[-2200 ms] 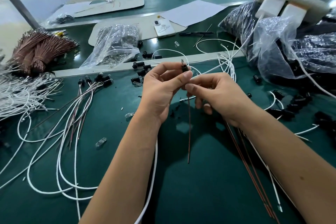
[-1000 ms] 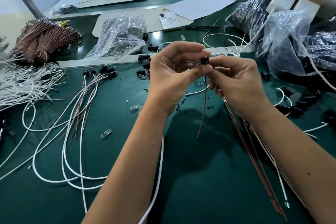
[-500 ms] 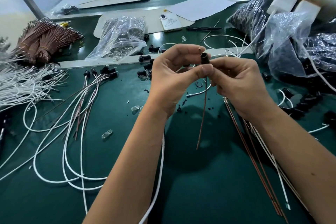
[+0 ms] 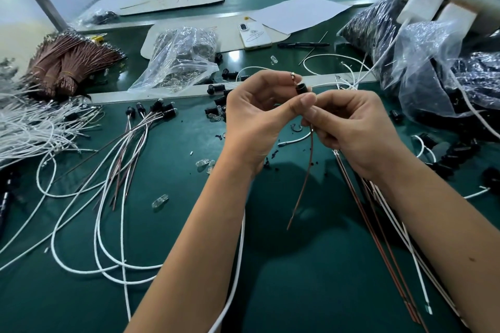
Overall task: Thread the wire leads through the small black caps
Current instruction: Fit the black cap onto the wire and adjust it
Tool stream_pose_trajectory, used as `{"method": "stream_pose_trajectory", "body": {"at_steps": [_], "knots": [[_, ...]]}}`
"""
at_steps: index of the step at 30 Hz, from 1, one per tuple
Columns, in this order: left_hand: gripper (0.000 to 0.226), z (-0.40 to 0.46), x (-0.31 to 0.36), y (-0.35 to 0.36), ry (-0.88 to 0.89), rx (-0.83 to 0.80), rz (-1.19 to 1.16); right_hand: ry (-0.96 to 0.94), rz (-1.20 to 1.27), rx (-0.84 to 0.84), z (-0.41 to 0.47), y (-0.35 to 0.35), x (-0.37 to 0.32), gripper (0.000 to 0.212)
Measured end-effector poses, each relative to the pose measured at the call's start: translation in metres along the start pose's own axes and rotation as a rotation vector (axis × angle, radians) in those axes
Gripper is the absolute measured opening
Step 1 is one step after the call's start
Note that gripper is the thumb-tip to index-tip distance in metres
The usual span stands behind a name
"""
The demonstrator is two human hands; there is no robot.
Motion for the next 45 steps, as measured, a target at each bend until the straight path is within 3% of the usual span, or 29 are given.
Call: {"method": "stream_pose_trajectory", "body": {"at_steps": [9,17,45], "knots": [[0.036,-0.001,0.006,0.001,0.083,-0.039,0.014,-0.136,-0.195,0.040,0.001,-0.002,-0.002,0.002],[0.041,-0.001,0.009,0.004,0.165,-0.047,0.109,-0.318,-0.297,0.033,0.001,-0.002,-0.006,0.021],[0.035,-0.003,0.015,0.006,0.244,0.017,0.277,-0.432,-0.481,0.033,0.005,-0.005,-0.006,0.024]]}}
Point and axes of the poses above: each hand's wrist, its own z-axis towards the middle knuckle, its own y-axis out of the palm, x = y × z, the point moved 3 cm from there along z, towards the middle knuckle, and after that the axes turned 6 degrees about z, right-handed, at the moved point
